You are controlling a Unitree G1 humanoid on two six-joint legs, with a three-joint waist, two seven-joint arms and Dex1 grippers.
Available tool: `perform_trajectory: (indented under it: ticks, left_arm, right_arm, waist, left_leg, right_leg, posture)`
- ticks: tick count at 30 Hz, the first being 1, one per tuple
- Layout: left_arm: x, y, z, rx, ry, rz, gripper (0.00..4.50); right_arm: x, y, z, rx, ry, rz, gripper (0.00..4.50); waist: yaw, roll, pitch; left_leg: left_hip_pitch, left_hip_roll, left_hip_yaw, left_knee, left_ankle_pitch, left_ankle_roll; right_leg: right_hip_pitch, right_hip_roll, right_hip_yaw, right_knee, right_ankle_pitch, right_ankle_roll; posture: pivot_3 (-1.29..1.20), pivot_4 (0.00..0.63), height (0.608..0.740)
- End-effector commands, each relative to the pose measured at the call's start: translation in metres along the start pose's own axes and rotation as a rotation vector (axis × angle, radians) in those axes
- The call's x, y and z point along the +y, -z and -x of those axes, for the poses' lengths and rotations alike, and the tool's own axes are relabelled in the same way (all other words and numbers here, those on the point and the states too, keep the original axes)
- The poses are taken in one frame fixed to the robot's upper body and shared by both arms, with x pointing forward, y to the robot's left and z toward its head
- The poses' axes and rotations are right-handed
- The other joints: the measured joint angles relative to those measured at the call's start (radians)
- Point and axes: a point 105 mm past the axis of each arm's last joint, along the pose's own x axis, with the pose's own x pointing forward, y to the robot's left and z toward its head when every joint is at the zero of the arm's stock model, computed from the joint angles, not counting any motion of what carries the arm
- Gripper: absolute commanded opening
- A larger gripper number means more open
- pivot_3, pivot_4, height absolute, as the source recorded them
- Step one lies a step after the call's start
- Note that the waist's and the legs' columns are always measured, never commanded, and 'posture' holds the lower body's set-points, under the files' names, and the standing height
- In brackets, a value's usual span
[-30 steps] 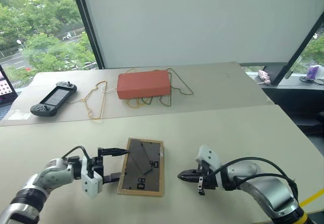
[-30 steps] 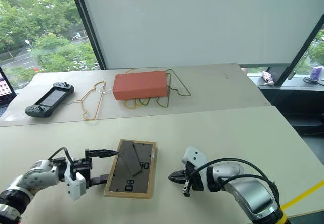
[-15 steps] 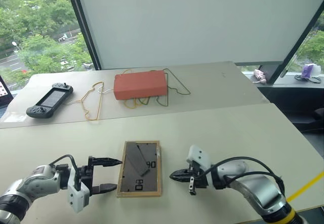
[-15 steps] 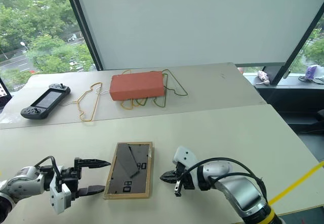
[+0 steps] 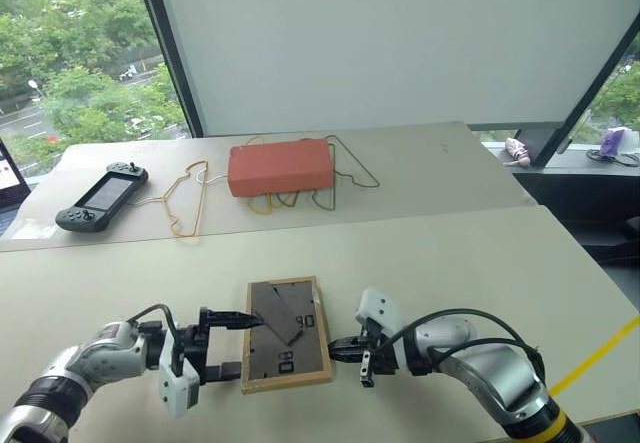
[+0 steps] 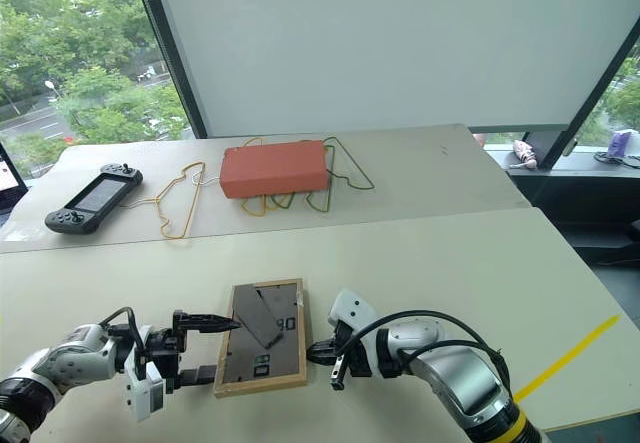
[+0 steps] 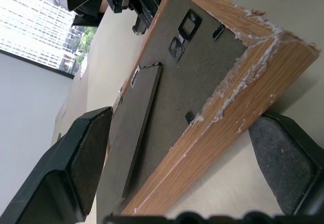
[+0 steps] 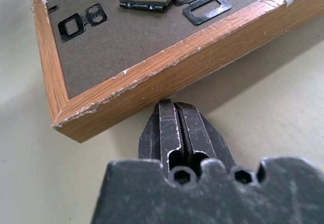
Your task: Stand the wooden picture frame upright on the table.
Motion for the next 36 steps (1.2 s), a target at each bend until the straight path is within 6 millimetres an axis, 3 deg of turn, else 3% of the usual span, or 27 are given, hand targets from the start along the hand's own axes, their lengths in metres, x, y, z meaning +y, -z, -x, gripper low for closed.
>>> perform_trajectory:
  ticks: [1, 2, 8, 10, 16, 18, 21, 22, 24, 25, 27, 30, 32, 36]
  left_arm:
    - [0.006, -0.007, -0.001, -0.041, -0.017, -0.014, 3.93]
    - [0.004, -0.008, -0.001, -0.046, -0.009, -0.014, 3.80]
    - [0.005, -0.008, -0.001, -0.039, -0.013, -0.018, 1.83]
    - [0.006, -0.007, -0.002, -0.034, -0.024, -0.025, 1.40]
    - [0.020, -0.005, -0.004, -0.015, -0.107, -0.043, 1.15]
    - [0.032, 0.000, -0.004, 0.010, -0.141, -0.049, 1.15]
    - [0.044, -0.001, -0.004, 0.009, -0.158, -0.079, 1.15]
    - [0.044, -0.002, -0.005, 0.005, -0.156, -0.085, 1.15]
    - [0.042, -0.004, -0.007, -0.006, -0.146, -0.091, 1.15]
    - [0.039, -0.005, -0.008, -0.011, -0.133, -0.094, 1.15]
    - [0.034, -0.004, -0.009, -0.013, -0.122, -0.090, 1.15]
    - [0.030, -0.004, -0.011, -0.016, -0.113, -0.087, 1.15]
    - [0.030, -0.005, -0.012, -0.021, -0.112, -0.088, 1.15]
    - [0.029, -0.005, -0.014, -0.026, -0.106, -0.093, 1.15]
  right_arm:
    - [0.000, 0.008, 0.002, 0.031, 0.011, -0.027, 0.00]
    - [-0.002, 0.009, 0.003, 0.034, 0.018, -0.025, 0.00]
    - [-0.004, 0.008, 0.004, 0.033, 0.024, -0.024, 0.00]
    - [-0.005, 0.007, 0.005, 0.030, 0.027, -0.023, 0.00]
    - [-0.015, -0.001, 0.013, -0.001, 0.077, -0.011, 0.00]
    - [-0.032, 0.005, 0.040, 0.035, 0.162, -0.003, 0.00]
    - [-0.071, 0.013, 0.097, 0.130, 0.347, 0.029, 0.00]
    - [-0.080, 0.009, 0.110, 0.121, 0.387, 0.027, 0.00]
    - [-0.100, -0.023, 0.129, 0.001, 0.455, 0.028, 0.00]
    - [-0.104, -0.042, 0.130, -0.067, 0.450, 0.032, 0.00]
    - [-0.102, -0.069, 0.114, -0.143, 0.387, 0.038, 0.00]
    - [-0.087, -0.088, 0.076, -0.148, 0.248, 0.079, 0.00]
    - [-0.088, -0.097, 0.059, -0.157, 0.213, 0.071, 0.00]
    - [-0.096, -0.112, 0.047, -0.169, 0.170, 0.056, 1.04]
  waist:
    - [0.000, 0.000, 0.000]
    - [0.000, 0.000, 0.000]
    - [0.001, 0.000, 0.000]
    - [0.004, 0.000, 0.000]
    - [0.006, 0.000, 0.000]
    - [0.007, 0.000, 0.000]
    - [0.022, 0.001, 0.001]
    - [0.026, 0.001, 0.001]
    - [0.024, 0.001, 0.001]
    - [0.018, 0.002, 0.002]
    - [-0.009, 0.004, 0.003]
    - [-0.023, 0.004, 0.003]
    - [-0.024, 0.004, 0.003]
    - [-0.018, 0.005, 0.004]
  left_leg:
    - [0.000, 0.000, 0.000, 0.000, 0.000, 0.000]
    - [0.000, 0.000, 0.000, 0.000, 0.000, 0.000]
    - [0.000, 0.000, 0.000, 0.000, 0.000, 0.000]
    - [0.000, 0.000, 0.000, 0.000, 0.000, 0.000]
    - [0.000, 0.000, 0.000, 0.000, 0.000, -0.001]
    - [0.000, 0.000, 0.000, 0.000, 0.001, -0.001]
    - [-0.002, -0.002, 0.000, 0.001, 0.001, -0.002]
    - [-0.002, -0.002, 0.001, 0.001, 0.001, -0.003]
    - [-0.002, -0.002, 0.001, 0.001, 0.001, -0.003]
    - [-0.002, -0.002, 0.001, 0.001, 0.001, -0.003]
    - [-0.001, -0.001, 0.001, 0.000, 0.001, -0.003]
    - [0.000, 0.000, 0.000, -0.001, 0.002, 0.000]
    - [-0.002, -0.001, -0.001, -0.001, 0.002, 0.000]
    - [-0.005, -0.002, -0.001, 0.000, 0.002, -0.001]
  right_leg:
    - [0.000, 0.000, 0.000, 0.000, 0.000, 0.000]
    - [0.000, 0.000, 0.000, 0.000, 0.000, 0.000]
    - [0.000, 0.000, 0.000, 0.000, 0.000, 0.000]
    - [0.001, 0.000, 0.000, 0.000, 0.000, 0.000]
    - [0.001, 0.000, 0.000, 0.000, 0.000, 0.000]
    - [0.000, 0.000, 0.000, 0.000, 0.000, 0.000]
    - [0.000, -0.003, -0.001, -0.001, 0.000, 0.001]
    - [0.001, -0.004, -0.001, -0.001, 0.001, 0.001]
    - [0.000, -0.003, -0.001, -0.002, 0.001, 0.001]
    - [-0.001, -0.003, -0.001, -0.001, 0.001, 0.001]
    - [-0.001, -0.002, -0.001, -0.001, 0.001, 0.001]
    - [-0.001, -0.001, -0.001, 0.000, 0.001, 0.000]
    - [-0.001, -0.001, -0.001, 0.000, 0.002, 0.000]
    - [-0.003, -0.003, -0.002, -0.001, 0.002, 0.000]
  posture:
    - [0.00, 0.150, 0.740]
    - [0.00, 0.150, 0.740]
    - [0.00, 0.150, 0.740]
    - [0.00, 0.150, 0.740]
    - [0.00, 0.150, 0.740]
    - [0.00, 0.150, 0.740]
    - [0.00, 0.150, 0.740]
    - [0.00, 0.150, 0.740]
    - [0.00, 0.150, 0.740]
    - [0.00, 0.150, 0.740]
    - [0.00, 0.150, 0.740]
    - [0.00, 0.150, 0.740]
    - [0.00, 0.150, 0.740]
    - [0.00, 0.150, 0.740]
